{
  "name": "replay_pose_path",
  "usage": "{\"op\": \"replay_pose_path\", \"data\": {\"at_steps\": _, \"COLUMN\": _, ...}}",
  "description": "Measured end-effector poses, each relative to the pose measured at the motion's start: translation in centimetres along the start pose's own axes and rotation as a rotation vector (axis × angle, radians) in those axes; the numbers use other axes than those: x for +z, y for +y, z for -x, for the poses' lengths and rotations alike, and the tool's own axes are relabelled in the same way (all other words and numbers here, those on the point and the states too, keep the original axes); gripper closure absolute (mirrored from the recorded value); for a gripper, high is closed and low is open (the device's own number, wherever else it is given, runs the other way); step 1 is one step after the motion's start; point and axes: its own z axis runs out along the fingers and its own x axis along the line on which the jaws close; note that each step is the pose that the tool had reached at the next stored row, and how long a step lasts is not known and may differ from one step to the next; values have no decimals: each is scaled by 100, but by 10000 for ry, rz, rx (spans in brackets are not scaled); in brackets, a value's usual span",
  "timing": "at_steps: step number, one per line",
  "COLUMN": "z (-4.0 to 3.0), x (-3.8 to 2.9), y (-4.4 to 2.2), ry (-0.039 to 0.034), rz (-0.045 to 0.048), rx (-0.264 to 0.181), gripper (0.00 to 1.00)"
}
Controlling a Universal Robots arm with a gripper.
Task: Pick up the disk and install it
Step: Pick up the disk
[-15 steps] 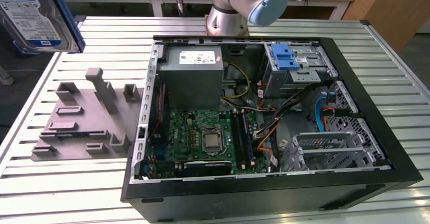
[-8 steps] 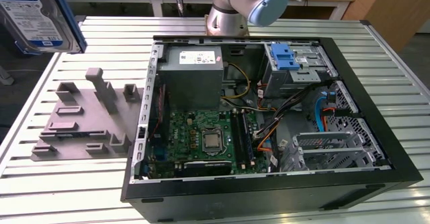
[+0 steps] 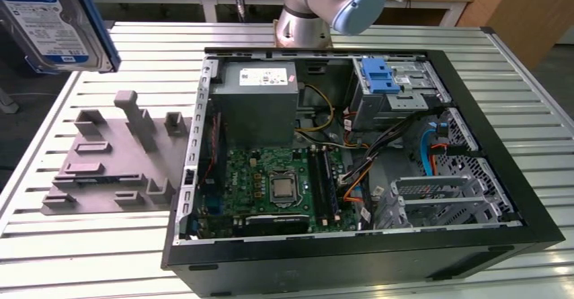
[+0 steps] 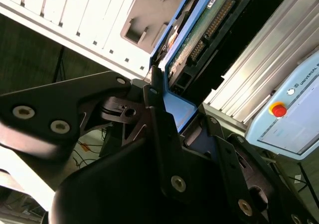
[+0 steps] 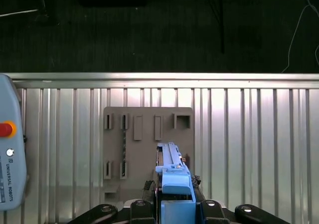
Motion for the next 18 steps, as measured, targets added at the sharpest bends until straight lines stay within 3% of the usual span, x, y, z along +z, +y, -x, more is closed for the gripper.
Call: {"op": "replay_pose_path", "data": {"at_steps": 18, "z": -29, "x": -2, "y": -64, "ry": 0, "rz": 4, "rx": 0, "gripper": 64}}
